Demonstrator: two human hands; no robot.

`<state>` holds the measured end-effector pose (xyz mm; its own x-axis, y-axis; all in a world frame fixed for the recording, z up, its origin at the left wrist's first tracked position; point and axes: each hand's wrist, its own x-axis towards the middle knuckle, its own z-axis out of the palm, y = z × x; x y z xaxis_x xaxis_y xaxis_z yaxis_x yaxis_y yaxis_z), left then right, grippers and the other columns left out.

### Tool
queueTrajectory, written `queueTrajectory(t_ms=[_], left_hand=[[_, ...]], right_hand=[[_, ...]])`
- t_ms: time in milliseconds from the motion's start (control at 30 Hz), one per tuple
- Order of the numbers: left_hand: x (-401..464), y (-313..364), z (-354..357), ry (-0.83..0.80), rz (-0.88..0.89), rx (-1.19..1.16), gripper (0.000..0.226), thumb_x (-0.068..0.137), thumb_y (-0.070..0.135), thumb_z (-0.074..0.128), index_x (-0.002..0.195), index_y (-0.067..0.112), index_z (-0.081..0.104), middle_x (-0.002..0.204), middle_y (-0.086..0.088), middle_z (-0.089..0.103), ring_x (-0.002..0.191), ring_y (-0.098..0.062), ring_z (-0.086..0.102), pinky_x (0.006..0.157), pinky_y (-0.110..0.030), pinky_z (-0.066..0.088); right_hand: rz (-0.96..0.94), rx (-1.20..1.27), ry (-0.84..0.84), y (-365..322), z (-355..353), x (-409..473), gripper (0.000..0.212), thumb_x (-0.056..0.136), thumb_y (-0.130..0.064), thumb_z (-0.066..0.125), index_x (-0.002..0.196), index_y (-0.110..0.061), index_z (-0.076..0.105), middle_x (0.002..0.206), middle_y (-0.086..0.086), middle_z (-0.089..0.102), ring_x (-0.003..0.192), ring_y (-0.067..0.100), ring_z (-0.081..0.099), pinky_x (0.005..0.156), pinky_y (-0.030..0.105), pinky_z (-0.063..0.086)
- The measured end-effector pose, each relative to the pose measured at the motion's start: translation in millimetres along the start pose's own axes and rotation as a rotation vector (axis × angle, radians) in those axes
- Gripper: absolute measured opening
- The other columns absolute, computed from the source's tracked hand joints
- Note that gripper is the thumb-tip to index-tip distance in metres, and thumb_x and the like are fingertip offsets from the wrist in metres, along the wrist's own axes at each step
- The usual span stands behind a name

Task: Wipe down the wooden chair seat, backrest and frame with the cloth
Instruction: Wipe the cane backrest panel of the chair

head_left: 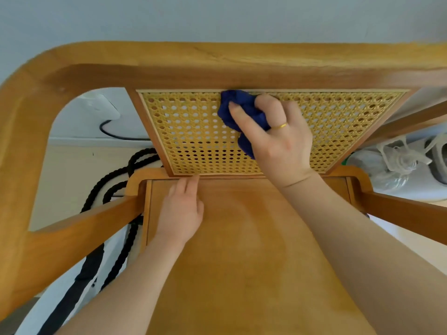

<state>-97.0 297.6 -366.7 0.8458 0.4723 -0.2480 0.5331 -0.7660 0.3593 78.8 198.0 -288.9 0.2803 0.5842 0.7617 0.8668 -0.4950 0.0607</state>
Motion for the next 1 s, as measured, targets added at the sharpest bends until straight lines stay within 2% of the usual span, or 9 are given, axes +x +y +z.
queueTrajectory(t_ms=[133,233,367,467,567,700,833,933,1000], left_hand=[[1,-17,2,-0.040,0.037,0.145,0.050,0.090,0.017,0.045,0.140,0.012,0.036,0.142,-0.010,0.038,0.121,-0.030,0.043,0.094,-0.042,0.040],[1,-19,7,-0.036,0.048,0.158,0.051,0.091,0.017,0.047,0.140,0.012,0.036,0.141,-0.011,0.039,0.114,-0.031,0.050,0.086,-0.039,0.046],[1,-21,10,0.003,0.075,0.152,0.048,0.087,0.014,0.056,0.134,0.004,0.046,0.128,-0.017,0.053,0.097,-0.035,0.059,0.071,-0.039,0.051],[-2,-21,8,-0.036,0.086,0.165,0.047,0.087,0.015,0.054,0.132,0.005,0.047,0.134,-0.017,0.048,0.104,-0.036,0.057,0.072,-0.040,0.051],[-3,-18,3,-0.094,0.066,0.239,0.050,0.095,0.023,0.038,0.143,0.013,0.028,0.149,-0.008,0.026,0.127,-0.026,0.039,0.095,-0.036,0.042],[-1,-13,0,-0.053,0.050,0.219,0.050,0.094,0.019,0.039,0.143,0.011,0.030,0.144,-0.009,0.033,0.117,-0.026,0.046,0.088,-0.034,0.044],[3,-14,0,-0.035,0.097,0.190,0.047,0.076,0.006,0.065,0.122,0.001,0.056,0.112,-0.020,0.058,0.073,-0.034,0.060,0.051,-0.033,0.049],[5,-21,1,-0.011,0.145,0.204,0.051,0.066,0.002,0.073,0.115,-0.001,0.061,0.102,-0.018,0.063,0.062,-0.032,0.060,0.043,-0.030,0.047],[4,-24,3,-0.025,0.159,0.224,0.054,0.064,0.001,0.074,0.116,-0.002,0.061,0.105,-0.018,0.063,0.064,-0.032,0.062,0.044,-0.031,0.048]], right_hand=[[-0.032,0.049,-0.123,-10,22,-44,0.040,0.081,0.000,0.059,0.113,-0.023,0.058,0.109,0.006,0.039,0.071,0.024,0.039,0.048,0.029,0.043],[-0.141,0.105,-0.323,-18,30,-86,0.039,0.083,0.001,0.052,0.113,-0.021,0.061,0.111,0.008,0.045,0.066,0.026,0.050,0.050,0.030,0.046],[-0.124,0.133,-0.557,-34,29,-105,0.044,0.060,-0.003,0.077,0.100,-0.020,0.071,0.095,0.010,0.066,0.058,0.026,0.053,0.047,0.027,0.045],[-0.101,0.182,-0.352,-41,13,-69,0.031,0.078,-0.001,0.062,0.104,-0.017,0.069,0.103,0.009,0.053,0.063,0.025,0.049,0.052,0.031,0.044],[-0.086,0.185,-0.014,-35,-5,-8,0.031,0.092,-0.003,0.046,0.103,-0.018,0.071,0.105,0.005,0.041,0.071,0.023,0.039,0.058,0.032,0.040],[-0.091,0.076,0.012,-28,10,17,0.029,0.084,-0.003,0.057,0.104,-0.022,0.066,0.109,0.003,0.038,0.074,0.022,0.036,0.057,0.032,0.040],[-0.144,0.109,-0.150,-31,30,-32,0.032,0.085,0.000,0.050,0.106,-0.021,0.061,0.111,0.006,0.042,0.070,0.025,0.046,0.055,0.032,0.046],[-0.257,0.123,-0.439,-36,36,-94,0.031,0.075,-0.001,0.063,0.101,-0.018,0.067,0.106,0.012,0.059,0.067,0.028,0.054,0.059,0.033,0.049],[-0.178,0.105,-0.599,-44,34,-116,0.035,0.064,-0.005,0.074,0.095,-0.018,0.070,0.101,0.012,0.065,0.067,0.029,0.055,0.060,0.034,0.050]])
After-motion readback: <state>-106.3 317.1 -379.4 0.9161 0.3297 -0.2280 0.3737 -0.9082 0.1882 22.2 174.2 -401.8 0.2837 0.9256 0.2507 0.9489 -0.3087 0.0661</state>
